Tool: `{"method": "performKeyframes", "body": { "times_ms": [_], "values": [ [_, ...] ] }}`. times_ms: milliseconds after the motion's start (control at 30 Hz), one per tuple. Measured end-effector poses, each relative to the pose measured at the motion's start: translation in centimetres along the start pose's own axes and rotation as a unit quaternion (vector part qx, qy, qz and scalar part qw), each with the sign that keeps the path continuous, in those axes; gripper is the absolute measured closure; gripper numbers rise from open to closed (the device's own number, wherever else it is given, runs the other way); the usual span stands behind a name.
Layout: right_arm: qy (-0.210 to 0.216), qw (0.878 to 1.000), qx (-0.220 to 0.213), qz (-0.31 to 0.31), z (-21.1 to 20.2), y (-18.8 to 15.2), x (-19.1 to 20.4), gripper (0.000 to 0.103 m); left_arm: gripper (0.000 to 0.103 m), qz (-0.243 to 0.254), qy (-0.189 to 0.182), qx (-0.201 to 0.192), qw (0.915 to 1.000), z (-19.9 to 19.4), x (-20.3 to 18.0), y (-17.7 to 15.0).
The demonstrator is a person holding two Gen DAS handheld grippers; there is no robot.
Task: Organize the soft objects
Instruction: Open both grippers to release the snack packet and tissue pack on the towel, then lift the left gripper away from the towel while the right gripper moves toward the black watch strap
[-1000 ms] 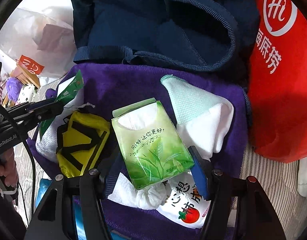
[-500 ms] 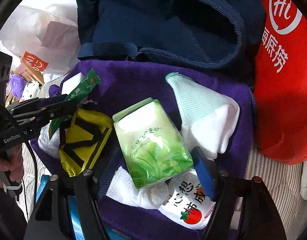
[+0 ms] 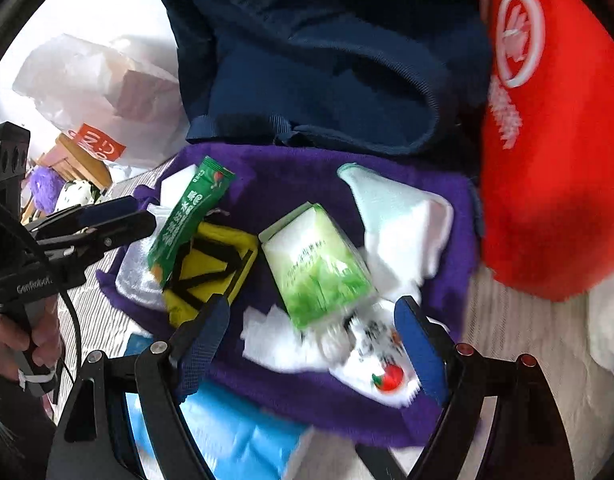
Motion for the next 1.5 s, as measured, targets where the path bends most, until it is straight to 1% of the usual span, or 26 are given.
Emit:
{"method": "performKeyframes", "body": {
  "times_ms": [33, 200, 300, 367, 467, 533, 633, 733, 800, 833, 867, 900, 967, 1033, 1100, 1167, 1267, 1400, 1500],
  "values": [
    [0.001, 1.000, -0.010, 0.000, -1.0, -0.4, 0.0, 0.019, 0.044, 0.002, -0.001, -0.006, 1.0000, -0.7, -0.2, 0.0],
    [0.002, 0.999, -0.033, 0.026, -5.1, -3.0, -0.6, 0.019, 0.044, 0.011, 0.003, -0.018, 0.9998, -3.7, -0.9, -0.9],
    [-0.007, 0.998, -0.043, 0.034, -7.0, -4.8, -1.2, 0.019, 0.044, 0.022, 0.008, -0.022, 0.9995, -5.1, -1.8, -1.9],
    [-0.015, 0.998, -0.042, 0.039, -7.9, -6.2, -1.6, 0.019, 0.044, 0.025, 0.013, -0.026, 0.9993, -5.9, -2.2, -2.6],
    [-0.021, 0.998, -0.040, 0.043, -8.6, -8.4, -2.2, 0.019, 0.044, 0.018, 0.009, -0.028, 0.9994, -7.0, -2.5, -3.8],
    [-0.027, 0.998, -0.029, 0.044, -8.7, -10.2, -2.6, 0.019, 0.044, 0.017, 0.006, -0.023, 0.9996, -7.5, -2.7, -4.8],
    [-0.035, 0.999, -0.018, 0.033, -8.5, -12.6, -2.8, 0.021, 0.044, 0.016, 0.011, -0.023, 0.9995, -8.4, -2.6, -6.3],
    [-0.036, 0.999, -0.004, 0.022, -7.4, -14.4, -2.9, 0.027, 0.044, 0.010, 0.011, -0.020, 0.9997, -9.1, -2.4, -7.6],
    [-0.034, 0.999, 0.006, 0.017, -6.4, -15.3, -3.0, 0.038, 0.044, 0.010, 0.010, -0.016, 0.9998, -9.6, -2.4, -8.6],
    [-0.034, 0.999, 0.013, 0.013, -5.8, -15.8, -3.1, 0.041, 0.044, 0.012, 0.018, -0.015, 0.9996, -9.9, -2.3, -9.1],
    [-0.034, 0.999, 0.017, 0.010, -5.3, -16.1, -3.0, 0.046, 0.044, 0.013, 0.023, -0.015, 0.9995, -10.1, -2.3, -9.5],
    [-0.036, 0.999, 0.025, 0.006, -4.6, -16.6, -3.1, 0.055, 0.044, 0.014, 0.026, -0.014, 0.9995, -10.2, -2.2, -9.9],
    [-0.036, 0.999, 0.030, -0.002, -3.8, -17.0, -3.0, 0.059, 0.044, 0.011, 0.029, -0.013, 0.9994, -10.6, -2.0, -10.8],
    [-0.045, 0.998, 0.035, -0.011, -3.0, -17.3, -3.1, 0.059, 0.044, 0.009, 0.031, -0.011, 0.9994, -10.8, -1.8, -11.5],
    [-0.058, 0.998, 0.024, -0.029, -2.8, -17.2, -3.0, 0.059, 0.044, 0.009, 0.037, -0.008, 0.9992, -10.9, -1.7, -12.1],
    [-0.067, 0.997, 0.027, -0.040, -2.5, -17.1, -3.0, 0.059, 0.044, 0.009, 0.036, -0.004, 0.9993, -10.9, -1.7, -12.8],
    [-0.074, 0.995, 0.035, -0.049, -2.6, -17.3, -2.9, 0.063, 0.044, 0.011, 0.038, -0.004, 0.9992, -11.0, -1.7, -13.5],
    [-0.055, 0.996, 0.051, -0.044, -3.3, -18.3, -2.1, 0.070, 0.044, 0.008, 0.031, -0.002, 0.9995, -10.9, -1.6, -14.2],
    [-0.027, 0.997, 0.057, -0.050, -3.6, -19.1, -0.4, 0.071, 0.044, 0.006, 0.028, 0.001, 0.9996, -10.7, -1.4, -14.4]
  ]
}}
Point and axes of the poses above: each gripper's, at about its wrist camera, not at the fingertips, and z roughly the way its jaws point, x to its left, y to its top, the point moved 6 cm from there along z, roughly the way its jaws point, and after that the axes turned 10 degrees about -z, right-handed, at the moved point
